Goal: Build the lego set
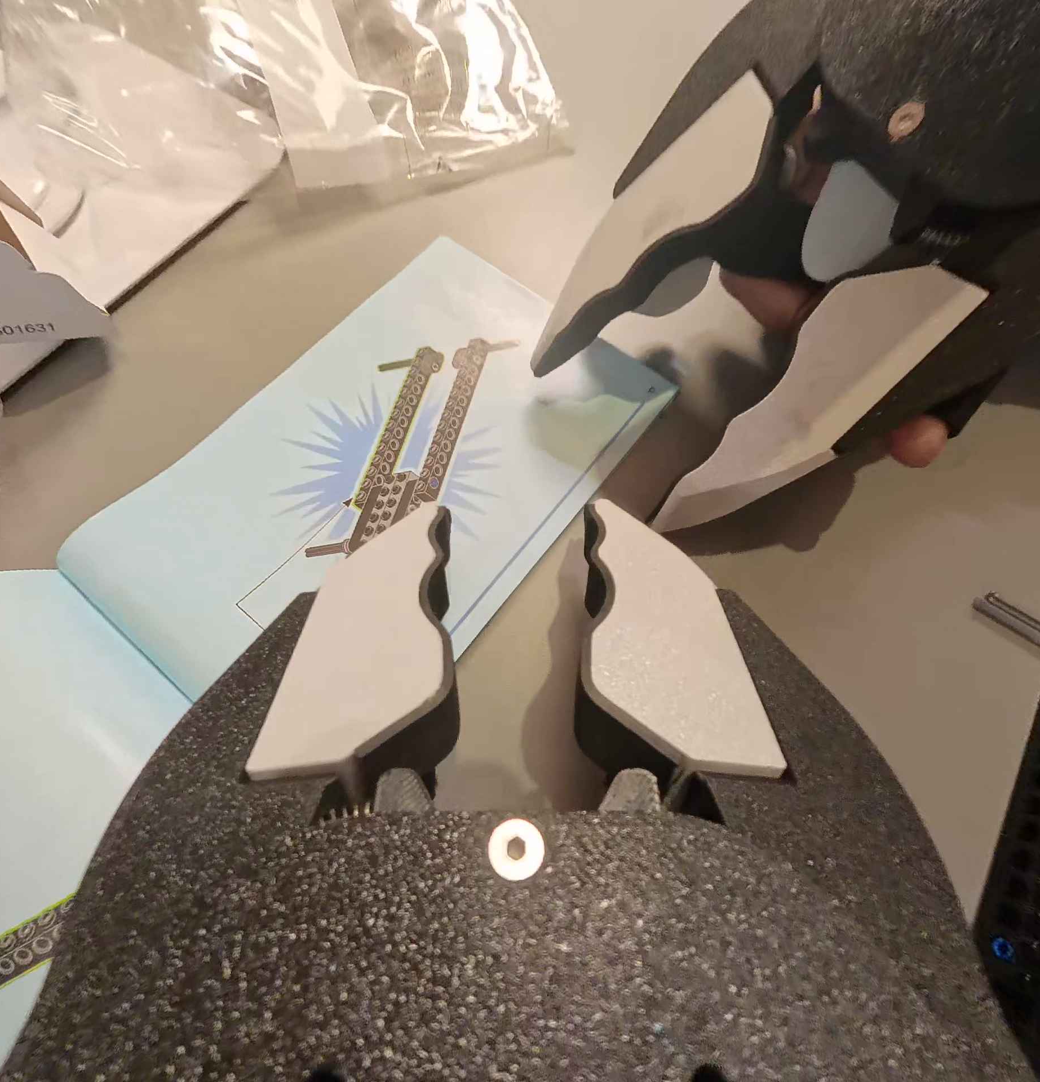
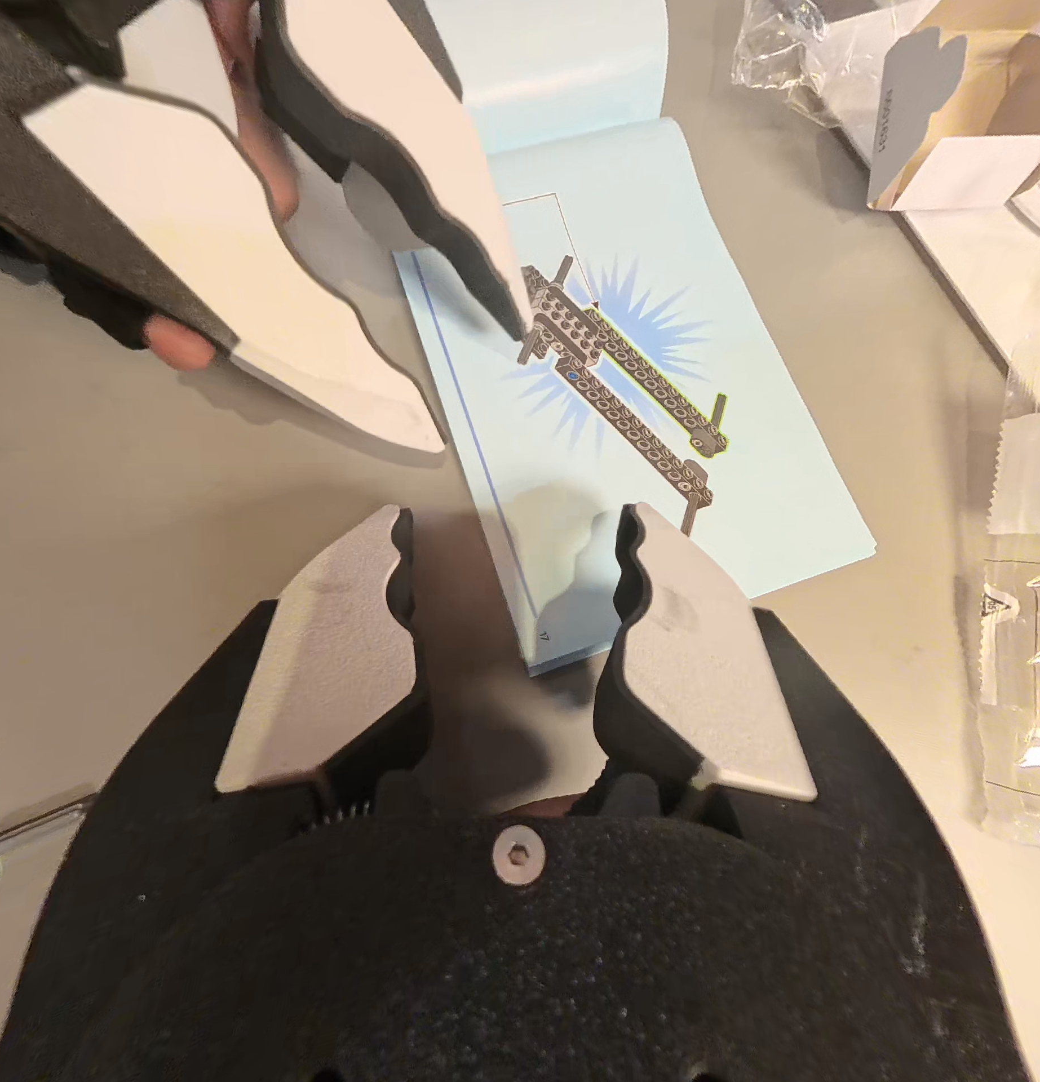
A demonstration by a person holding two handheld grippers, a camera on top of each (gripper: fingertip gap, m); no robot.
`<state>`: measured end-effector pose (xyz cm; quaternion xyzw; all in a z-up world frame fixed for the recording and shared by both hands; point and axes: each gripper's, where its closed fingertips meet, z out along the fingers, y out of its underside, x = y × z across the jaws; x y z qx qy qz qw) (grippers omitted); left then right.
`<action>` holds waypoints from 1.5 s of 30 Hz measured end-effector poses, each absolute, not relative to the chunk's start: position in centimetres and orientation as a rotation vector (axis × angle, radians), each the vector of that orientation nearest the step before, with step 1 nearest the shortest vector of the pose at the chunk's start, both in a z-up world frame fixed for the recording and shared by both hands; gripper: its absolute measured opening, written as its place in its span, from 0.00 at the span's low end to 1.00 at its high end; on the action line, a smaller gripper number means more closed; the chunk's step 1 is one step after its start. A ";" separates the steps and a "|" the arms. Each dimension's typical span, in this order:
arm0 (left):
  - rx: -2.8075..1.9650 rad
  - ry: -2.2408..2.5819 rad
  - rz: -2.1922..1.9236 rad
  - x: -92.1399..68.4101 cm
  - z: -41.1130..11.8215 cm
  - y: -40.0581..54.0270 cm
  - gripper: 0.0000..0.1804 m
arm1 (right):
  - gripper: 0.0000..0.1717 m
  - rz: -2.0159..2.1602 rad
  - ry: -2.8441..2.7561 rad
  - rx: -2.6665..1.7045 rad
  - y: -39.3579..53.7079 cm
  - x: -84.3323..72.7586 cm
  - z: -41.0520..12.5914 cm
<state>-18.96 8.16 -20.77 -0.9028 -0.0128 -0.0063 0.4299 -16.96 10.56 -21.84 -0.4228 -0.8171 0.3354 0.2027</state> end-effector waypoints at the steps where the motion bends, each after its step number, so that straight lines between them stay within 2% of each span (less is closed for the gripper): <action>1: -2.264 -0.031 -0.008 -19.0 -21.0 8.2 0.24 | 0.39 0.934 -2.278 -1.186 10.6 -17.0 -21.9; 7: -2.290 0.002 0.025 -18.7 -21.3 8.1 0.24 | 0.30 0.860 -2.298 -1.150 10.5 -16.9 -22.3; 16: -2.307 0.043 0.036 -18.3 -21.6 8.1 0.24 | 0.09 0.874 -2.300 -1.145 10.4 -16.8 -22.3; 24: -2.345 0.130 0.136 -17.9 -22.2 8.1 0.23 | 0.01 0.895 -2.288 -1.149 10.5 -16.9 -22.1; 28: -2.321 0.163 0.192 -17.7 -21.9 8.2 0.22 | 0.02 0.911 -2.287 -1.137 10.3 -16.8 -21.9; 34: -2.242 0.193 0.476 -18.1 -20.9 8.2 0.21 | 0.17 0.998 -2.224 -1.176 10.8 -17.0 -21.0; 45: -2.252 0.257 0.377 -15.2 -21.2 8.5 0.19 | 0.21 1.098 -2.153 -1.303 11.8 -17.5 -20.4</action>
